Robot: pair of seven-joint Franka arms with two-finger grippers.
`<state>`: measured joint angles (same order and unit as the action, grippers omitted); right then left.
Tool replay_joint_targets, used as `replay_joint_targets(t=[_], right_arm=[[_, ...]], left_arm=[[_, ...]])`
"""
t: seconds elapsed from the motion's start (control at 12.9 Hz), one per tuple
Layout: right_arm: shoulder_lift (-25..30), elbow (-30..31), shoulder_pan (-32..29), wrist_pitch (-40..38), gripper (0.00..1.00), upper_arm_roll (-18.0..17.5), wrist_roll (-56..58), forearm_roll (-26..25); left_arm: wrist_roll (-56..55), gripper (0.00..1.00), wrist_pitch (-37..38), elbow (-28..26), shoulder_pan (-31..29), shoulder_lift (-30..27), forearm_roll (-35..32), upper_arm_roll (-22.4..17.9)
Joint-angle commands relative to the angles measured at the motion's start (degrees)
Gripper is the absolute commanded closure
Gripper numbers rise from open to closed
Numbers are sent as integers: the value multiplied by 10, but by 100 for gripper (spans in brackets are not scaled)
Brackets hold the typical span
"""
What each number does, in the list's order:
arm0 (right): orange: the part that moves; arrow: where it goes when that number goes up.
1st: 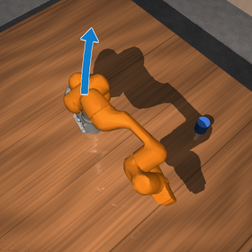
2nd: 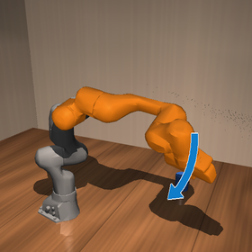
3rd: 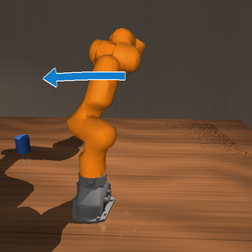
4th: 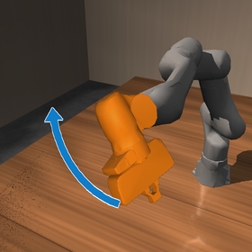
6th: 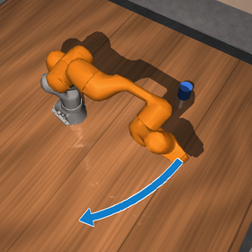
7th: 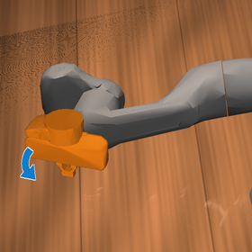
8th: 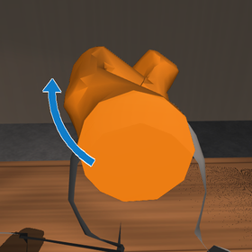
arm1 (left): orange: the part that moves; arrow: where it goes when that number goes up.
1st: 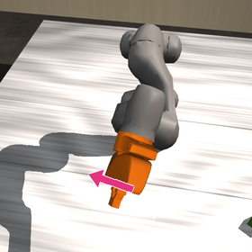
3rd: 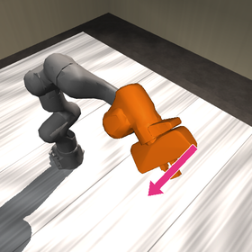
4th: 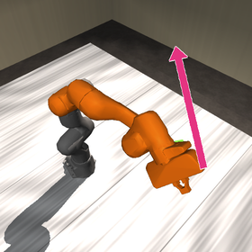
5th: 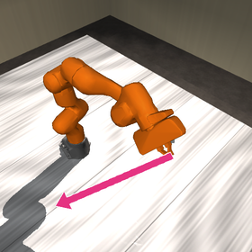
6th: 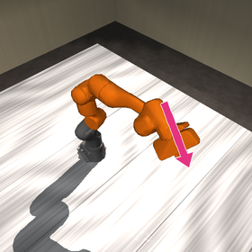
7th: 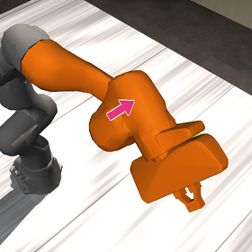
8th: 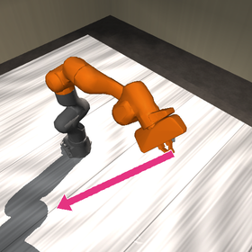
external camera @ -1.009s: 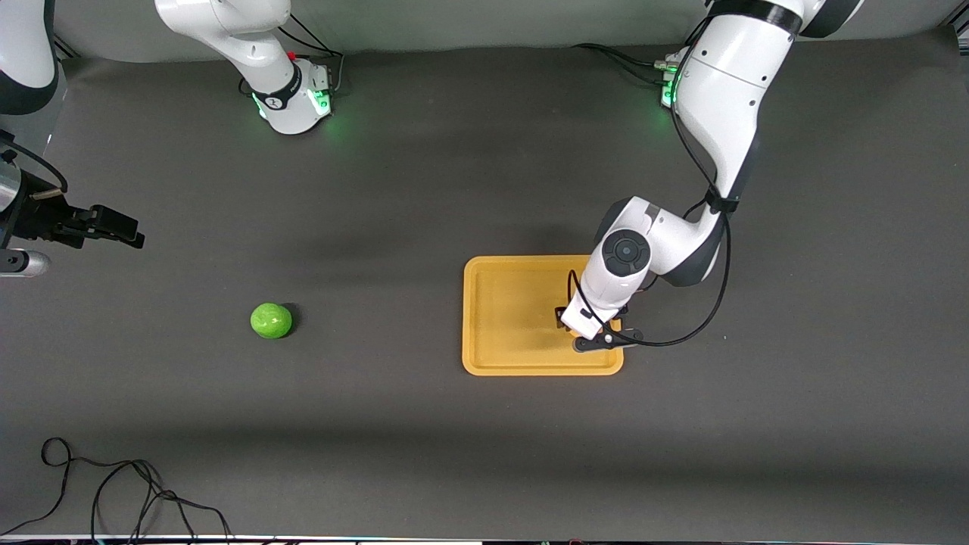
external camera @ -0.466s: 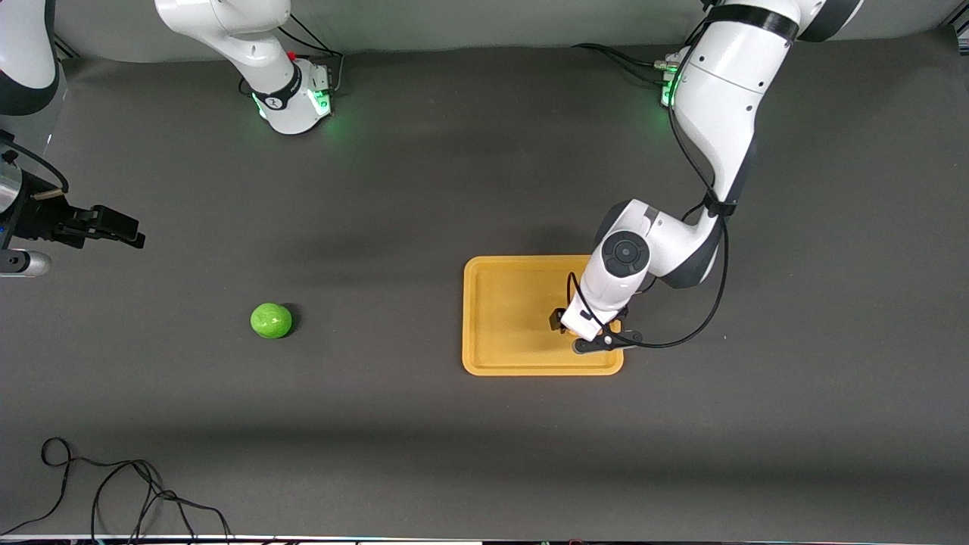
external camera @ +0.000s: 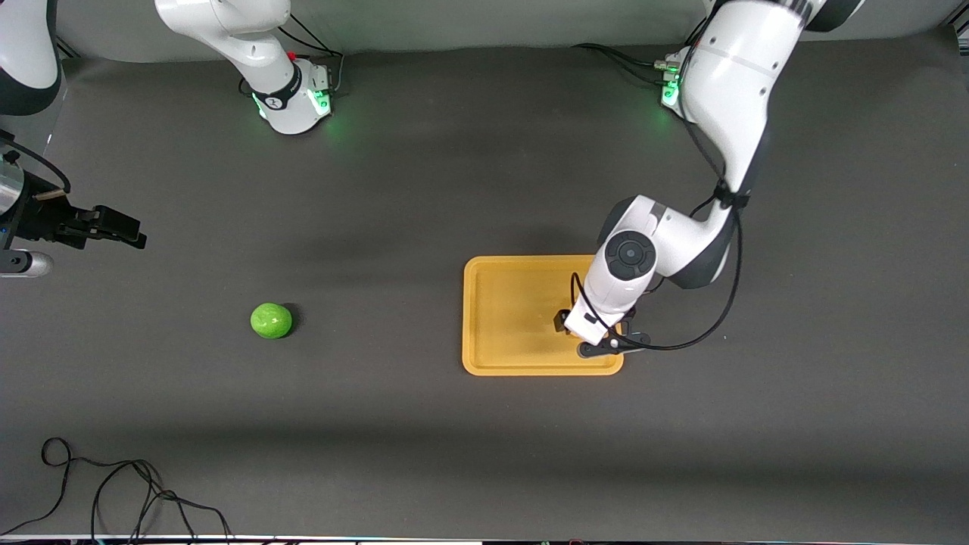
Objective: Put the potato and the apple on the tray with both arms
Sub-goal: 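Open the left gripper and withdraw while the right gripper reaches the apple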
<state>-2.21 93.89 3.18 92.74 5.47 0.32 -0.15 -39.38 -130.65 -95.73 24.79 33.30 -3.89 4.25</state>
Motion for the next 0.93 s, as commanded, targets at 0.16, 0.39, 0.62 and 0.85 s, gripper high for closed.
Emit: replay_joint_targets(t=[0.16,0.39,0.62,0.85], right_arm=[[3,59,54,95,0,0,-52,1],[-21,137,54,229,0,0,-53,1],[-55,236,54,393,0,0,-52,4],[-112,289,54,518,0,0,-46,4]], left_arm=[[202,2,295,134,-71,-94,-2,-8],[349,2,394,149,-149,-162,1,-8],[441,3,442,148,-233,-208,6,-7],[509,3,471,145,-292,-231,24,-9]])
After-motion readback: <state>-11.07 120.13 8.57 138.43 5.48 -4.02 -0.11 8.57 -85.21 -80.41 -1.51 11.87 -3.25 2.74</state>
